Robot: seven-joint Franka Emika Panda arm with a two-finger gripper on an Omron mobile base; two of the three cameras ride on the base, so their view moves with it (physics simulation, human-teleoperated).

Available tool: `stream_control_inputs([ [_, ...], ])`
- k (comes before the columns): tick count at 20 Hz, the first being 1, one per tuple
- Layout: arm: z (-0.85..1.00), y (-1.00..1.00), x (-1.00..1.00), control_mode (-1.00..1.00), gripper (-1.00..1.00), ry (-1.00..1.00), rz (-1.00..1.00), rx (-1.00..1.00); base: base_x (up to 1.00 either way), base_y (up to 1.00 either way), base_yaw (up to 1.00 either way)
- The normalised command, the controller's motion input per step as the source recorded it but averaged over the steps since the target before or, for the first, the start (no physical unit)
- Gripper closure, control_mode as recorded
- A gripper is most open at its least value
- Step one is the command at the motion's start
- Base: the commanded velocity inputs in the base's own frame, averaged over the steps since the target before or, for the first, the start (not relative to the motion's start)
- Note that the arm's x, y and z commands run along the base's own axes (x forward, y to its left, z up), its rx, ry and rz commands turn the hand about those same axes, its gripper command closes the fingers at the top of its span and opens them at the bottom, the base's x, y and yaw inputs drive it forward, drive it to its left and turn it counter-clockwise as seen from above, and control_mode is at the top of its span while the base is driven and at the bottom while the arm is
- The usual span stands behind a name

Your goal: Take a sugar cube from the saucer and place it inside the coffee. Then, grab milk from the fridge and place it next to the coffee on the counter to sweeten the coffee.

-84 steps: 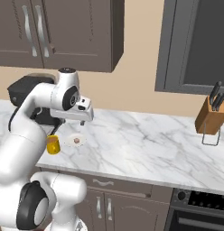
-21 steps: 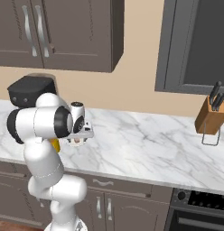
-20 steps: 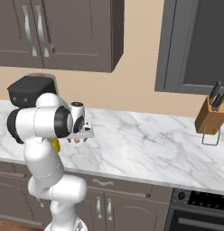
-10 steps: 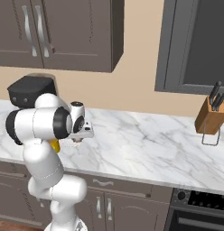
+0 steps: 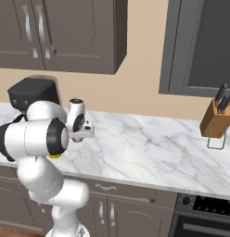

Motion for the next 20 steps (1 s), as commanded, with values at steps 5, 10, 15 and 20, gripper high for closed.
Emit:
stream_control_inputs([
  [5, 0.74, 0.10, -0.44, -1.00, 1.00, -0.01, -0.02, 0.00, 0.00, 0.00, 0.00],
  [10, 0.61, 0.24, -0.58, -1.00, 1.00, 0.00, -0.01, 0.02, 0.00, 0.00, 0.00],
  [15, 0.18, 0.42, -0.56, -1.00, 1.00, 0.00, 0.00, 0.00, 0.00, 0.00, 0.00],
  [20, 0.00, 0.47, -0.14, -1.00, 1.00, -0.01, 0.00, 0.00, 0.00, 0.00, 0.00],
])
